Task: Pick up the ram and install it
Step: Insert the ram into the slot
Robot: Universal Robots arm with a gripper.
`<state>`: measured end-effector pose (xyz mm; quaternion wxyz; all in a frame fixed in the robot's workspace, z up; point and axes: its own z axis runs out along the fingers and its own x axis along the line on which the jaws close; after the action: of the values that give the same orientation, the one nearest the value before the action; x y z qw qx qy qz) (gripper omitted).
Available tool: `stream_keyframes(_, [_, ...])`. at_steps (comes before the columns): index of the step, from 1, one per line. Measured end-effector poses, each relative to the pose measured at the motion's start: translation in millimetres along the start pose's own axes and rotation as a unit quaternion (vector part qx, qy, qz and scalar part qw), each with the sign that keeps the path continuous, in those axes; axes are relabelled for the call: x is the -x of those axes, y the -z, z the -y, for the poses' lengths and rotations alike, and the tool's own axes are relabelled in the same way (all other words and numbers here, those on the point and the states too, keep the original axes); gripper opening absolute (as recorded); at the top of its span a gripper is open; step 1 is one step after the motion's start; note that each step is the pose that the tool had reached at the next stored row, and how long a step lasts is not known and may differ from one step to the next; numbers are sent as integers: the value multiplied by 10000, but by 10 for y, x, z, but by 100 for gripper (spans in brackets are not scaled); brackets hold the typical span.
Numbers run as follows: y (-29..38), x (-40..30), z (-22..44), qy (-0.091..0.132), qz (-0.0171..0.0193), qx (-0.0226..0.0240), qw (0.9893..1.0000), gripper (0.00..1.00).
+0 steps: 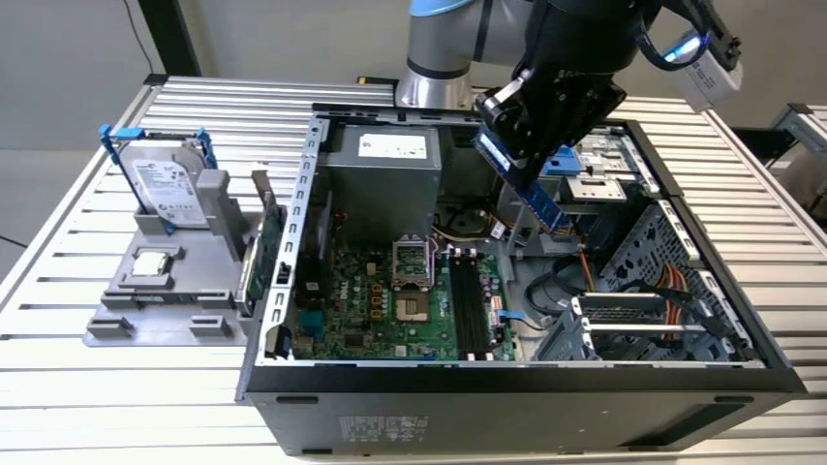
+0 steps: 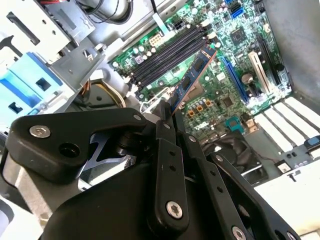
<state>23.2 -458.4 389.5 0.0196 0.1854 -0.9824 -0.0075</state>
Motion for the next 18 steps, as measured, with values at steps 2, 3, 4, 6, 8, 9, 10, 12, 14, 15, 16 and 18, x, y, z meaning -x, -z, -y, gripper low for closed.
stream_keyframes(2, [0,0,0,-83,2,3,10000,0])
stream_keyframes(3, [0,0,0,-127,3,5,9999,0])
stream_keyframes(4, [0,0,0,-165,4,6,9999,0])
stream_keyframes(6, [0,0,0,-229,5,8,9997,0])
stream_keyframes(8, [0,0,0,-285,6,10,9996,0])
stream_keyframes(9, [0,0,0,-314,7,11,9995,0])
stream_keyframes(10, [0,0,0,-341,7,12,9994,0])
stream_keyframes(12, [0,0,0,-384,8,14,9993,0])
stream_keyframes(14, [0,0,0,-438,9,16,9990,0])
stream_keyframes(15, [0,0,0,-471,10,17,9989,0])
stream_keyframes(16, [0,0,0,-500,11,18,9987,0])
stream_keyframes(18, [0,0,0,-563,12,20,9984,0])
